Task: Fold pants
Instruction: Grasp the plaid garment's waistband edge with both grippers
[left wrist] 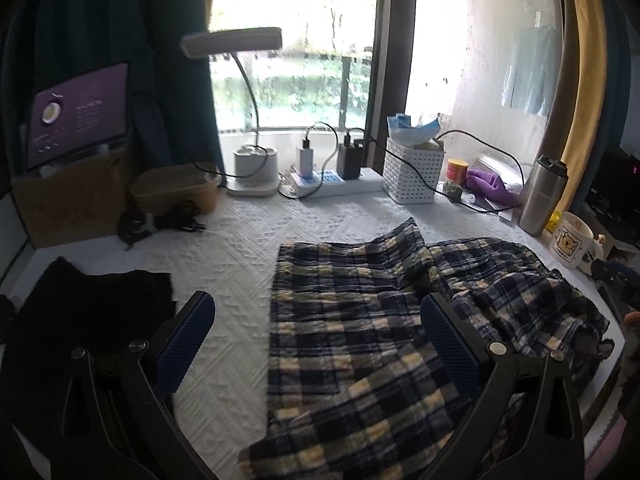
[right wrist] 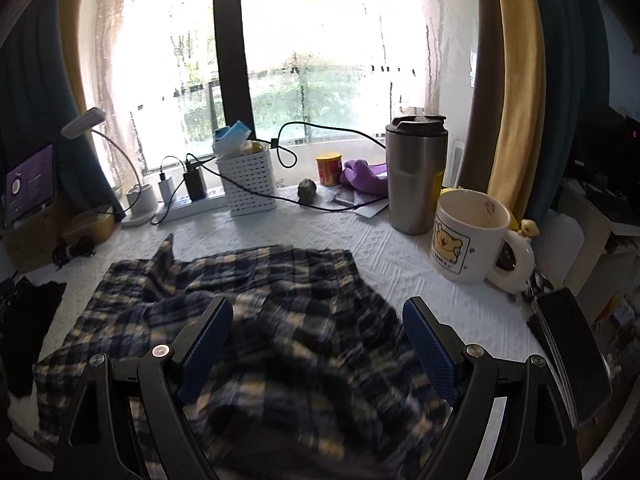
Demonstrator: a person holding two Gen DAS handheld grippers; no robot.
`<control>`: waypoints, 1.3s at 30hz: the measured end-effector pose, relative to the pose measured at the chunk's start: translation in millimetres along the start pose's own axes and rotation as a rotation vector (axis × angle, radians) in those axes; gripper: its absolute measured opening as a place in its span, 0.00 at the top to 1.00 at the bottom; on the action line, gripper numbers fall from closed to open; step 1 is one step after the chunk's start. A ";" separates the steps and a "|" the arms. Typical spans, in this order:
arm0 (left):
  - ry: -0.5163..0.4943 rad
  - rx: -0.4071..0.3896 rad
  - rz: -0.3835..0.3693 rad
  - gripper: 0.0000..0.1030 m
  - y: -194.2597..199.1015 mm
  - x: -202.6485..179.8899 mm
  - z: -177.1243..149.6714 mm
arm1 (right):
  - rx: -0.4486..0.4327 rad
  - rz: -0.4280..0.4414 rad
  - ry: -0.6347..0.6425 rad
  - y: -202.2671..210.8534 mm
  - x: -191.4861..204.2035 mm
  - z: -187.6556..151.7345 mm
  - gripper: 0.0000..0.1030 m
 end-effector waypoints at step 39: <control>-0.183 0.291 -0.167 0.63 -182.2 -10.8 10.1 | 0.363 0.064 0.099 -205.2 -0.5 24.5 0.30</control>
Point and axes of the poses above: each gripper's, at about its wrist camera, not at the fingertips, and y roughly against the way its jaws point, x to its left, z to its top, the point moved 1 cm from there along -y, roughly the way its jaws point, and after that the axes turned 14 degrees about -y, right-handed, at the moved point
